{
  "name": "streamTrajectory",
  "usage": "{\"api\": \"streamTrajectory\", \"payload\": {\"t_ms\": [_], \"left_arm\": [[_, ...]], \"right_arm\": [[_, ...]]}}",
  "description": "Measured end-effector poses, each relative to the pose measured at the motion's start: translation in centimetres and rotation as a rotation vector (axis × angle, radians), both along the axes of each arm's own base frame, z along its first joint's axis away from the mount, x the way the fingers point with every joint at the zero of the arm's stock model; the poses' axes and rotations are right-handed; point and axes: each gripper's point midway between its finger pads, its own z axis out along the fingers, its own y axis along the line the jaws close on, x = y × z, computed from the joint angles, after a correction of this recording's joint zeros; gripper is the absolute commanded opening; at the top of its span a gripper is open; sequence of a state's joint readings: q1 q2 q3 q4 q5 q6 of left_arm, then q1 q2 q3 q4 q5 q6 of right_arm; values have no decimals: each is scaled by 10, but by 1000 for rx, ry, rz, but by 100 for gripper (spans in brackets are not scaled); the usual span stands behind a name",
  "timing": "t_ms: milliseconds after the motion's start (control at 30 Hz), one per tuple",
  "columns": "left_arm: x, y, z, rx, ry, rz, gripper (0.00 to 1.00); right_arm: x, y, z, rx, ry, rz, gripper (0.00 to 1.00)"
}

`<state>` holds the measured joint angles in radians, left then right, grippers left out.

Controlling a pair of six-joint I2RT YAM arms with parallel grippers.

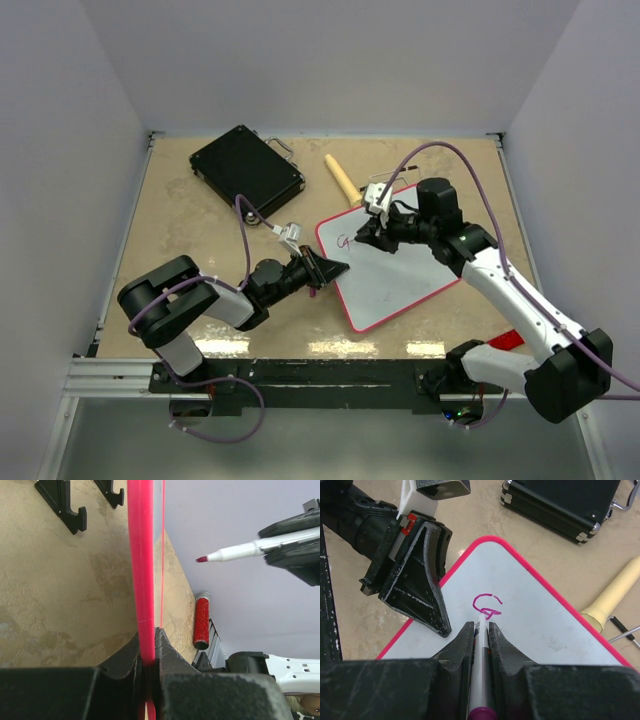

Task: Write a sentence on the whiteboard
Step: Write on the whiteboard with the whiteboard marker without the cap.

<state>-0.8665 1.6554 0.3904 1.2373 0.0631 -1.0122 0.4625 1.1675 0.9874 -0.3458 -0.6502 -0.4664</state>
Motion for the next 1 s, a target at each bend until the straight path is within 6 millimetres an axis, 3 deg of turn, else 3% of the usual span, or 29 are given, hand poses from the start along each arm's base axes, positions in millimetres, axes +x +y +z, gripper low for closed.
{"api": "streamTrajectory", "payload": {"t_ms": [233, 733, 1000], "left_arm": [[-1, 0, 1, 1, -14, -8, 0], [-3, 0, 0, 2, -15, -16, 0], [-4, 0, 0, 2, -15, -17, 0]], "right_arm": [[0, -6, 14, 33, -42, -7, 0], [10, -10, -13, -21, -37, -22, 0], [14, -11, -15, -15, -41, -50, 0]]}}
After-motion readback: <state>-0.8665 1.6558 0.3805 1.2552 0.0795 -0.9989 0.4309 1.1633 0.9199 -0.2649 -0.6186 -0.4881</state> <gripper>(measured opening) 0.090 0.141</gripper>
